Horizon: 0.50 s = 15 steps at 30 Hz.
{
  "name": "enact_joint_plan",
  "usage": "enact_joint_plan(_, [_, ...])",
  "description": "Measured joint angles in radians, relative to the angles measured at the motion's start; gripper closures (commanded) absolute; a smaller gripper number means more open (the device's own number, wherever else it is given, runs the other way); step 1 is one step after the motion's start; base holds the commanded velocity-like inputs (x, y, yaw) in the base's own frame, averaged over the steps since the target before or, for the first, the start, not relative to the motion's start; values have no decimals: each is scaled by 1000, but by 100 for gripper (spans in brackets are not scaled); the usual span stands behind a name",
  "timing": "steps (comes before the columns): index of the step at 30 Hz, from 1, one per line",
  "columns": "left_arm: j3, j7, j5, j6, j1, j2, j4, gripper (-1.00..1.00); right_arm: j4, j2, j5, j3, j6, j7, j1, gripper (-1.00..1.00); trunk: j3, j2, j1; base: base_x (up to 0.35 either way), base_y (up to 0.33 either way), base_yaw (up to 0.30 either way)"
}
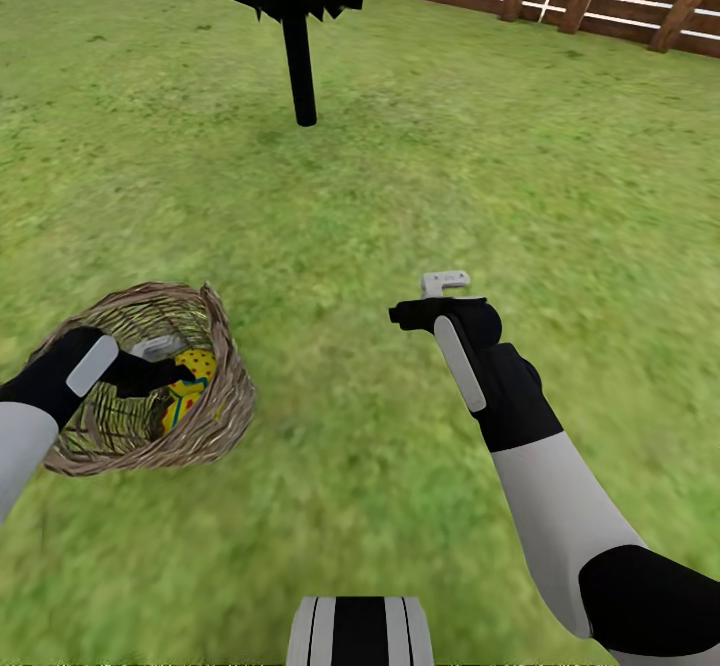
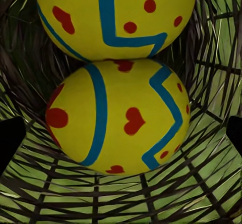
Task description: Take the three Easter eggs out of the wicker basket on the lawn in the garden, then place them on the lawn next to a single tree (choose any tree) so that all three eggs are next to the same tree and none are left in the basket.
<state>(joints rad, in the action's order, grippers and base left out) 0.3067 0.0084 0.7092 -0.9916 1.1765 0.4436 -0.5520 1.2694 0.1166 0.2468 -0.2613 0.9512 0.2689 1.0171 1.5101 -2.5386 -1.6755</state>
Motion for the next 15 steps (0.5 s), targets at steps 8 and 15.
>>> enact_joint_plan(8, [1,-13,1,11,-2,17,1,-100,0,-1,0,0,0,0,-1,-100,16,-1,-2,0,0,0])
enact_joint_plan(15, [2,-29,2,29,-5,39,1,-100,0,-1,-1,0,0,0,-2,-100,19,-1,-2,0,0,0])
